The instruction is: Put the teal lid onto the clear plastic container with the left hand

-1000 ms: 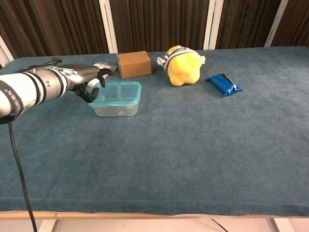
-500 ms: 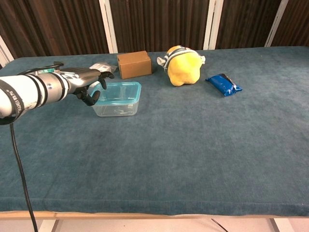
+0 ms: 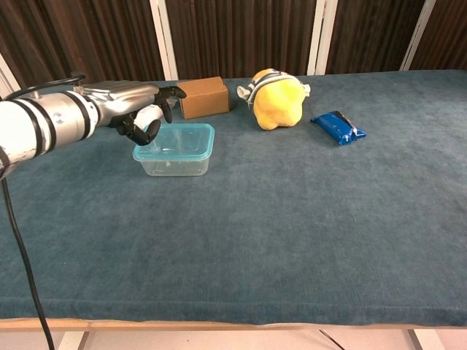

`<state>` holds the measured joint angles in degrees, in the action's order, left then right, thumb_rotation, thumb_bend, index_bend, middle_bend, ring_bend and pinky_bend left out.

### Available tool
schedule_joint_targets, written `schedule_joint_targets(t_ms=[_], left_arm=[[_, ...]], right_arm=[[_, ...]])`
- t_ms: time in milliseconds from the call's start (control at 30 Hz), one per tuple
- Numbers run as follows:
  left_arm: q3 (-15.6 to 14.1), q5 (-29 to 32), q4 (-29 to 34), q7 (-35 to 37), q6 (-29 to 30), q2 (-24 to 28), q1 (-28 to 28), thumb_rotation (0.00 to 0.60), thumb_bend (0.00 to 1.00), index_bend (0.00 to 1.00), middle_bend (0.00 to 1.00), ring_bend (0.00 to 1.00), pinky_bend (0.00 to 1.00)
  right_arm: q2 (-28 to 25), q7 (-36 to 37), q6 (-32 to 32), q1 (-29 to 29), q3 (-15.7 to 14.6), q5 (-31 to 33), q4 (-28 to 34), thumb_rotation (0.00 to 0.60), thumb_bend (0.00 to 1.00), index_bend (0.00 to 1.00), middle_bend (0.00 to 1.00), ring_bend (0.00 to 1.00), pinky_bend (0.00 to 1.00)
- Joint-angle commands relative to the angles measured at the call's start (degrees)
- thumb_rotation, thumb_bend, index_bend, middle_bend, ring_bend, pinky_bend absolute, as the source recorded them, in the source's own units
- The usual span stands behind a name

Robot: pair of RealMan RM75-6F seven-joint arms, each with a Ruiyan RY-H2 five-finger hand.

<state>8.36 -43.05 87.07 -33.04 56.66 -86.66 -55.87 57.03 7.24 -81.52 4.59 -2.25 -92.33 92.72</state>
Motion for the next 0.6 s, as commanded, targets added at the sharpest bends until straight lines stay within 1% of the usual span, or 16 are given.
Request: schedule_joint_targets(t_ms=[33,200,433,600], left_arm=[[-2.1,-1.2,4.4,-2.3,2.3,2.4,1.8,0.6,0.7,0.0,0.28,0.09,0.0],[-3.1,0.2,4.4,-3.3,2.1,1.6,2.5,0.6,0.7,0.0,0.27,0.09,0.0],[-3.2,-0.3,2.0,-3.0,0.9,-0.2,2.7,0.6,0.7,0.0,0.25,0.08,0.0],[-3.1,0.9,1.9,-3.3,-0.2,-0.2,2.7,0.6,0.7,0.0,0.26,0.08,0.0]], right_arm=[[0.0,-0.1,-0.1,-0.1,-0.1,-0.1,0.1,0.6,0.1,0.0,0.0,0.0,0.0],[0.1,-0.6,-0.2,-0.1,-0.2,-0.4,0.3,0.6,0.1,0.0,0.0,0.0,0.0],[0.1,-0.5,-0.2,-0.1,-0.1,-0.3,0.3,0.6,0.1,0.0,0.0,0.0,0.0],[0.0,-0.2,-0.1,-0.1,0.0,-0.1,0.2,0.6,0.1,0.0,0.0,0.0,0.0]])
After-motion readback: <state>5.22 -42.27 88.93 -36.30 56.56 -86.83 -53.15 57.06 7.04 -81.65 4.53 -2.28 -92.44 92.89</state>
